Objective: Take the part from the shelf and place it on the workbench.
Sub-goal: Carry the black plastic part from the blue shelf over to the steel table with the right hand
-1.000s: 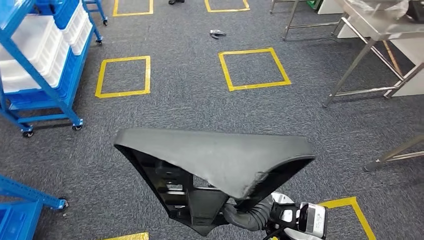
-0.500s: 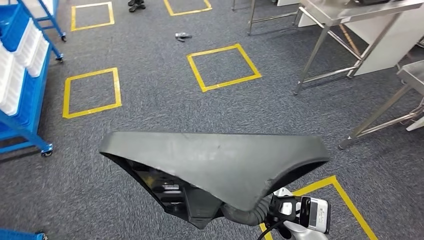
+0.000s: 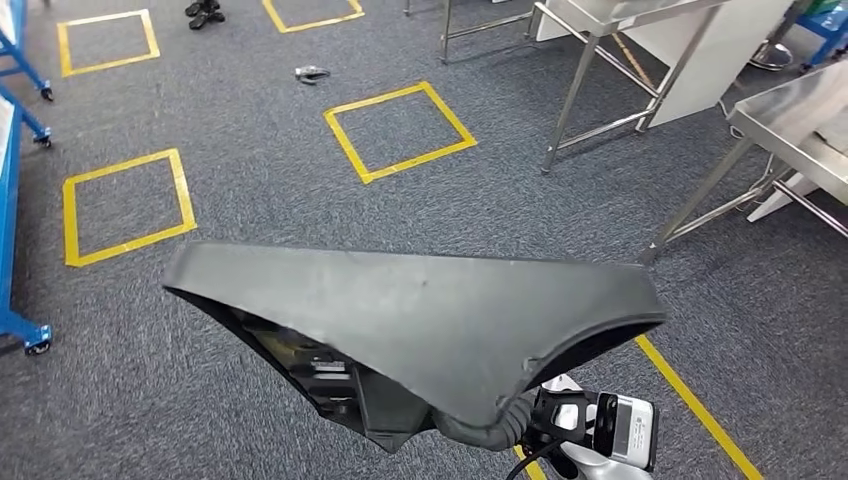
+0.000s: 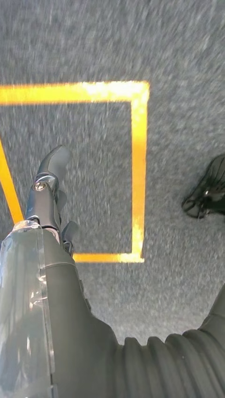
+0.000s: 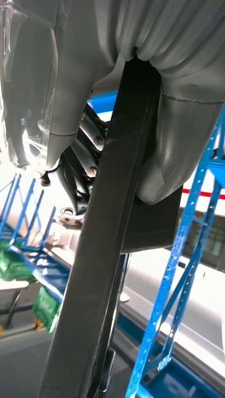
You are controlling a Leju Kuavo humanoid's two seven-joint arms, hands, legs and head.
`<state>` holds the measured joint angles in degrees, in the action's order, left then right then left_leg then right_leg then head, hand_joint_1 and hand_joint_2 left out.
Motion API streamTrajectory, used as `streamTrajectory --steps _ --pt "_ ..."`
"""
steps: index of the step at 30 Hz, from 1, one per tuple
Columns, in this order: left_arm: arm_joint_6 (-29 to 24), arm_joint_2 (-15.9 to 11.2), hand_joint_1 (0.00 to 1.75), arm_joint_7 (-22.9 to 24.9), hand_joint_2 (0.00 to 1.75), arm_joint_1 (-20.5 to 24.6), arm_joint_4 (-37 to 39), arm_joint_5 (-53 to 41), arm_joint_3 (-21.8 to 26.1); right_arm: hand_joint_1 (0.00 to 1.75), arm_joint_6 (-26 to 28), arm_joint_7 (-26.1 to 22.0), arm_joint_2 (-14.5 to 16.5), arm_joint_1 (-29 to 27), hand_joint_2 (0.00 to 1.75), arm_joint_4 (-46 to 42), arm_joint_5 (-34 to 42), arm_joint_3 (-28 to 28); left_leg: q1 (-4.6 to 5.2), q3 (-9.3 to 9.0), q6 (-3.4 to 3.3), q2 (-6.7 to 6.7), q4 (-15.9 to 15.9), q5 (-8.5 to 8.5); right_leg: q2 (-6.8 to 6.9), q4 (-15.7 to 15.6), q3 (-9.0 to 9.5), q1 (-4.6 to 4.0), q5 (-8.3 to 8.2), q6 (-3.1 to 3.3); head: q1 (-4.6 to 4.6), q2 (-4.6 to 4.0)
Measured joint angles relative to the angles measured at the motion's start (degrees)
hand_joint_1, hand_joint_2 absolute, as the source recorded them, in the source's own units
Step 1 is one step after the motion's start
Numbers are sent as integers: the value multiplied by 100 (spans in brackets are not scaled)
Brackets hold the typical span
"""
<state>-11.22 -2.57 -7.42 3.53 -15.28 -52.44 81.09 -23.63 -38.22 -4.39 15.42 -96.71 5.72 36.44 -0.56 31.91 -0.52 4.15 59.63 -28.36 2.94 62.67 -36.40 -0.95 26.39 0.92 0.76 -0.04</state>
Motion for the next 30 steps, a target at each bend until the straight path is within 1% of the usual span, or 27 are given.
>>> streamTrajectory --steps 1,2,4,5,7,8,9,10,11,12,13,14,15,16,17,19,20,21,22,23,24,25,26,27,28,29,30 --pt "43 -2 0 -46 175 -1 0 10 0 161 7 5 8 13 175 -21 -8 23 8 -18 18 53 -11 -12 88 -189 89 -41 -29 45 0 0" --pt "89 -4 0 -91 175 -1 0 14 0 161 12 14 17 21 175 -42 -16 47 15 -33 40 109 -26 -21 120 -262 114 -68 -6 68 1 0" --pt "186 -14 0 -213 175 18 -1 17 0 161 14 46 32 19 175 -97 -24 89 28 -83 97 224 -73 -38 -12 -334 137 -59 -29 101 0 0" --pt "234 -19 0 -282 175 35 -1 20 0 161 13 66 39 11 175 -131 -26 103 25 -112 124 192 -65 -68 -76 -394 181 -38 -50 112 1 0" --pt "318 -40 0 -406 175 58 -2 24 -2 161 9 101 68 12 175 -191 -35 131 10 -23 170 -51 223 -252 -187 -505 275 12 -92 147 -7 0" --pt "347 -57 0 -443 175 54 -2 24 -3 161 9 112 86 11 175 -205 -42 149 -7 129 186 -210 550 -403 -244 -524 295 18 -98 159 -11 0" --pt "371 -75 0 -466 175 40 -2 23 -4 161 8 125 101 9 175 -210 -49 167 -12 331 202 -304 926 -553 -311 -522 299 22 -97 173 -16 0" --pt "397 -91 0 -483 175 22 -2 22 -4 161 6 143 110 -1 175 -210 -55 185 -15 520 219 -347 1246 -642 -390 -516 301 23 -93 177 -19 0" --pt "421 -104 0 -495 175 7 -2 21 -4 161 5 158 114 -13 175 -205 -61 197 -20 643 236 -363 1410 -629 -475 -507 304 26 -86 175 -21 0" --pt "441 -110 0 -503 175 -1 -2 21 -4 161 5 170 114 -21 175 -197 -63 203 -28 663 250 -369 1357 -505 -554 -491 309 30 -76 166 -21 0" --pt "451 -115 0 -503 175 -3 -2 21 -4 161 7 176 116 -25 175 -185 -64 205 -43 577 265 -398 1088 -284 -633 -463 314 38 -57 148 -21 0" --pt "446 -117 0 -492 175 -1 -2 21 -4 161 8 174 119 -31 175 -172 -64 205 -67 433 279 -490 715 -71 -700 -423 312 48 -30 122 -21 0" --pt "430 -118 0 -467 175 2 -2 21 -5 161 9 170 121 -36 175 -161 -64 205 -86 292 283 -612 372 62 -766 -369 292 51 0 91 -21 0" --pt "403 -118 0 -431 175 3 -2 19 -5 161 6 165 127 -44 175 -152 -68 207 -100 192 268 -719 134 134 -827 -324 264 56 20 58 -20 0" --pt "368 -116 0 -392 175 2 -2 18 -6 161 0 154 131 -57 175 -146 -72 208 -101 150 240 -787 34 124 -881 -297 232 61 28 28 -21 0" --pt "301 -108 0 -327 175 7 -2 15 -5 161 -20 109 137 -89 175 -131 -83 210 -90 142 155 -724 15 117 -987 -290 188 72 16 -26 -22 0" --pt "276 -98 0 -312 175 16 -2 13 -5 161 -29 83 136 -108 175 -121 -87 210 -91 134 119 -666 0 125 -966 -273 178 73 26 -51 -22 0" --pt "262 -90 0 -304 175 25 -2 10 -5 161 -37 61 136 -118 175 -113 -92 209 -96 124 82 -608 -16 132 -857 -187 133 66 84 -84 -11 0" --pt "252 -82 0 -307 175 26 -2 3 -5 161 -41 45 135 -125 175 -108 -97 207 -101 116 50 -542 -32 136 -703 12 34 65 201 -119 -2 -1" --pt "251 -77 0 -313 175 20 -2 -10 -6 161 -45 34 135 -132 175 -106 -102 204 -94 112 27 -474 -37 132 -527 316 -119 70 363 -150 10 -1" --pt "261 -76 0 -323 175 9 -2 -22 -7 161 -48 23 134 -140 175 -106 -105 198 -86 111 10 -406 -38 124 -406 687 -318 80 539 -178 19 -1" --pt "275 -75 0 -334 175 -3 -2 -34 -7 161 -46 14 132 -156 175 -106 -110 191 -81 111 3 -336 -37 115 -360 1043 -511 97 675 -195 19 -1" --pt "292 -75 0 -344 175 -7 -2 -41 -7 161 -41 8 128 -177 175 -106 -117 181 -79 107 1 -269 -37 106 -343 1277 -646 110 724 -204 19 0" --pt "311 -74 0 -353 175 -3 -2 -44 -9 161 -37 3 124 -196 175 -106 -133 171 -79 97 4 -201 -36 93 -332 1296 -673 119 653 -205 19 0" --pt "329 -72 0 -357 175 6 -2 -48 -13 161 -32 -4 118 -209 175 -106 -163 163 -78 77 12 -135 -36 78 -304 1097 -582 122 486 -194 20 0" --pt "342 -67 0 -359 175 19 -2 -56 -18 161 -31 -13 112 -217 175 -108 -199 158 -77 49 23 -75 -37 60 -228 720 -390 113 264 -168 19 0" --pt "350 -55 0 -357 175 30 -2 -69 -22 161 -32 -22 105 -218 175 -113 -236 154 -69 18 41 -17 -37 38 -84 289 -169 82 93 -132 19 0"
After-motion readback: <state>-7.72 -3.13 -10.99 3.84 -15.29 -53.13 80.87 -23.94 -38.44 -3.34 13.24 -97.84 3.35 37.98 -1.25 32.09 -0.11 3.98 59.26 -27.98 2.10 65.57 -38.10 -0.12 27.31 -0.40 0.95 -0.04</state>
